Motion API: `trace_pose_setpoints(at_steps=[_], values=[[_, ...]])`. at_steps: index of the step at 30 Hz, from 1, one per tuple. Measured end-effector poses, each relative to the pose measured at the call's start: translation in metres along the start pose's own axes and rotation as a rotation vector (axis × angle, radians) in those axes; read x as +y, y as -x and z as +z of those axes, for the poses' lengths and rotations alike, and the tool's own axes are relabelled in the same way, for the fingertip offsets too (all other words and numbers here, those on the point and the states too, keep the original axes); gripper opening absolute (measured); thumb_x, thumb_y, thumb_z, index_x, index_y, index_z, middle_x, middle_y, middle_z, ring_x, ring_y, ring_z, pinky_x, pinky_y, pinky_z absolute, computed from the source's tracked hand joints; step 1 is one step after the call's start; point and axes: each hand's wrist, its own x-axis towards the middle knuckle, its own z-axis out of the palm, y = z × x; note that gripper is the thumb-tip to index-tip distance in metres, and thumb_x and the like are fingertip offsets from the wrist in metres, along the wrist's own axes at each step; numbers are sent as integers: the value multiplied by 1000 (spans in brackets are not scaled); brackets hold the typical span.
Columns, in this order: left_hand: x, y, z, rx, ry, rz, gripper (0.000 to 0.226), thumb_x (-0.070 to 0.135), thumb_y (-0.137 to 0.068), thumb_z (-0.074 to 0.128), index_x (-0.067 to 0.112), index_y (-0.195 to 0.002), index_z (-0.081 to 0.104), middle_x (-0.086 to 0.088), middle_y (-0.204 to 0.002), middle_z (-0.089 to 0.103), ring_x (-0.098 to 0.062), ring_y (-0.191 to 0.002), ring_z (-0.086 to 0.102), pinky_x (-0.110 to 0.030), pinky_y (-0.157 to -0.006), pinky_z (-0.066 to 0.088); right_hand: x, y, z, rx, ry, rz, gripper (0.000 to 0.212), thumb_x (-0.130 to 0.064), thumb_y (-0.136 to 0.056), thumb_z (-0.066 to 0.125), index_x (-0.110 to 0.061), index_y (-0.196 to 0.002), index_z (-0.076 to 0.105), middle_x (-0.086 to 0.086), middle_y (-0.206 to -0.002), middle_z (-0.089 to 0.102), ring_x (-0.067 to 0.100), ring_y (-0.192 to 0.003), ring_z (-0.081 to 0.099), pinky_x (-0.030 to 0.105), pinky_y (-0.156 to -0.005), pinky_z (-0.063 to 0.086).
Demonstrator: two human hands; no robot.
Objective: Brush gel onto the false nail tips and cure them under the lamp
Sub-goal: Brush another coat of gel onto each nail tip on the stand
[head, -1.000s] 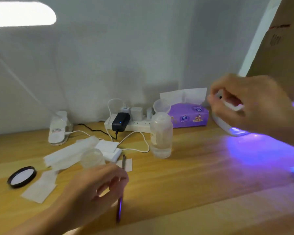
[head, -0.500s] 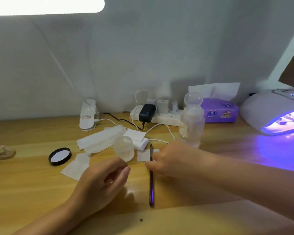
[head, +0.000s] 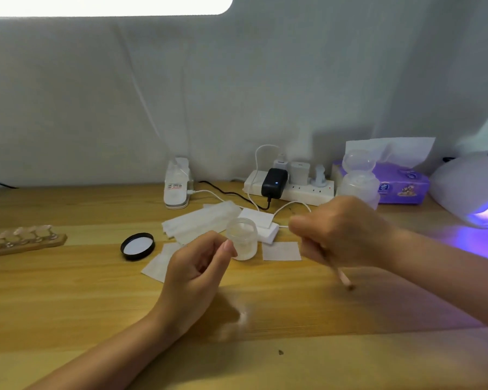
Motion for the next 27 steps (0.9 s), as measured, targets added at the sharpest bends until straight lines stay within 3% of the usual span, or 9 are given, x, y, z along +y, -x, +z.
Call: trace_pose_setpoints(at_steps=[3, 6, 8, 11, 15, 18, 20, 23, 27], values=[[0, -1, -10, 1, 72, -26, 23, 36, -84, 47, 19, -73, 60, 8, -51, 44, -5, -46, 34, -16, -45, 27, -15, -15, 3, 291, -84, 187, 19, -14, -84, 46, -5, -81, 63, -10, -51, 44, 5, -39, 39, 19, -38, 37], [-1, 1, -24, 20, 92, -21, 25, 34, -84, 47, 16, -72, 59, 9, -49, 41, -7, -45, 32, -18, -44, 26, -41, -43, 12, 513, -344, 356, 19, -19, -91, 47, -11, -97, 63, -5, -64, 59, 7, -54, 53, 15, -51, 43], [-3, 3, -34, 47, 77, -21, 27, 34, -84, 47, 14, -70, 58, 6, -49, 42, -6, -45, 32, -18, -44, 26, -63, -67, 17, 624, -586, 443, 8, -22, -92, 53, -18, -95, 58, -6, -70, 61, 8, -66, 58, 15, -57, 45], [-7, 9, -48, 88, 14, -38, 27, 35, -83, 47, 16, -68, 57, 3, -51, 42, -7, -46, 34, -20, -44, 28, -90, -96, 32, 746, -814, 540, 4, -23, -87, 57, -21, -88, 53, -11, -69, 57, 4, -64, 55, 15, -56, 44], [-12, 16, -66, 83, -3, -55, 23, 36, -81, 48, 19, -67, 56, 9, -53, 46, -1, -48, 37, -16, -46, 30, -116, -116, 59, 763, -942, 601, 10, -24, -87, 55, -30, -83, 47, -17, -64, 51, 1, -62, 52, 11, -56, 40], [-15, 18, -85, 61, -36, -80, 27, 37, -80, 51, 13, -70, 58, 1, -56, 46, -3, -50, 38, -16, -47, 31, -125, -115, 76, 725, -844, 582, 17, -24, -87, 54, -35, -84, 42, -14, -67, 49, 3, -65, 51, 16, -58, 42], [-19, 18, -103, 103, -144, -127, 21, 35, -81, 56, 16, -73, 59, 0, -63, 53, -5, -53, 44, -15, -49, 34, -126, -110, 83, 691, -801, 577, 11, -32, -87, 51, -36, -83, 42, -8, -69, 53, 5, -67, 52, 19, -60, 43], [-34, 18, -137, 328, -287, -277, 8, 22, -86, 62, 28, -86, 56, 9, -80, 59, -1, -69, 51, -19, -64, 43, -124, -109, 86, 669, -811, 581, 2, -37, -84, 44, -35, -83, 44, -7, -86, 52, 7, -70, 51, 22, -59, 42], [-56, 23, -189, 652, -419, -484, 46, 4, -80, 64, 19, -118, 42, -11, -124, 44, -14, -102, 45, -30, -87, 37, -125, -112, 87, 639, -800, 591, 6, -39, -82, 44, -34, -83, 45, -7, -81, 55, 7, -72, 53, 21, -59, 43]])
